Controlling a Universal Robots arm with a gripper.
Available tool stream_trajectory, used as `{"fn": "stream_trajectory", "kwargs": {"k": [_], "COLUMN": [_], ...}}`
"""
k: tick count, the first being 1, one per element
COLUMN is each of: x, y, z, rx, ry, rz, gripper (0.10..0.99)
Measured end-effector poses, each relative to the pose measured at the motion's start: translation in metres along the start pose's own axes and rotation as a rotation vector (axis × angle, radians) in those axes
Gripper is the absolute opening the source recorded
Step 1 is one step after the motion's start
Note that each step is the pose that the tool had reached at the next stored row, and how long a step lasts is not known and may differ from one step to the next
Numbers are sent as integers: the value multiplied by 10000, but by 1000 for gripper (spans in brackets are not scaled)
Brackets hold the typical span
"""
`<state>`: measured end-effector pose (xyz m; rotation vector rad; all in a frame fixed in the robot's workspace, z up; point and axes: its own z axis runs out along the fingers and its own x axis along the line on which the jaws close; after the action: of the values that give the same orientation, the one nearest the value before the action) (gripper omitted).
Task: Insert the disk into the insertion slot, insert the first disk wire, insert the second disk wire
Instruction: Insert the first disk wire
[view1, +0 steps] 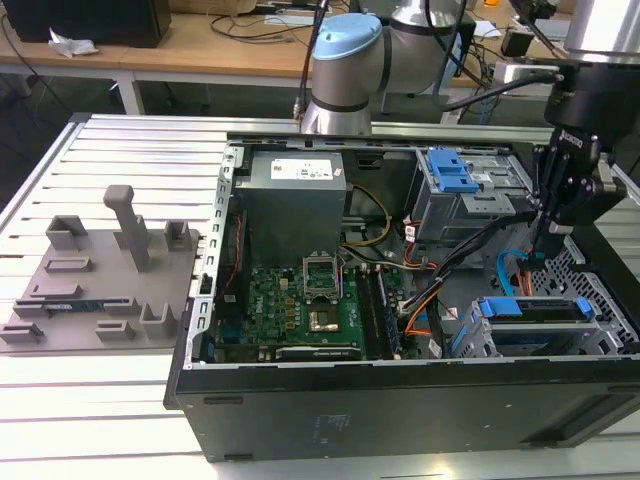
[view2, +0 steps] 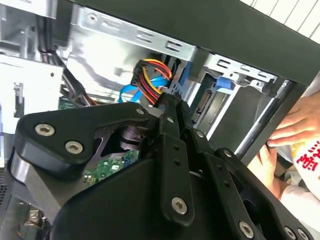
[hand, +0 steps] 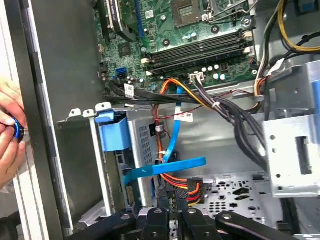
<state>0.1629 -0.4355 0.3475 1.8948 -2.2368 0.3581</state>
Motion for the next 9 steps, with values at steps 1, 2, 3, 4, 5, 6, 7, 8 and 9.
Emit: {"fn": "stream_trajectory", "kwargs": {"k": [1,2,3,4,5,6,7,8,9], "x": [55,84,88,89,90,90,94,103,134], "y": [-9,-14,-12,-12,-12,-12,-13,-14,-18], "z": [14,17,19,19,18,20,21,22,23], "rx": [-20,-83,-105,-106,-102,-103,-104,-109,-122], "ry": [-122,-526,-748,-811,-846,-874,-884,-901,-973], "rz": [1,-10,-60,-95,-148,-237,-277,-292,-290], "gripper": [165,165,165,165,165,165,165,165,165]}}
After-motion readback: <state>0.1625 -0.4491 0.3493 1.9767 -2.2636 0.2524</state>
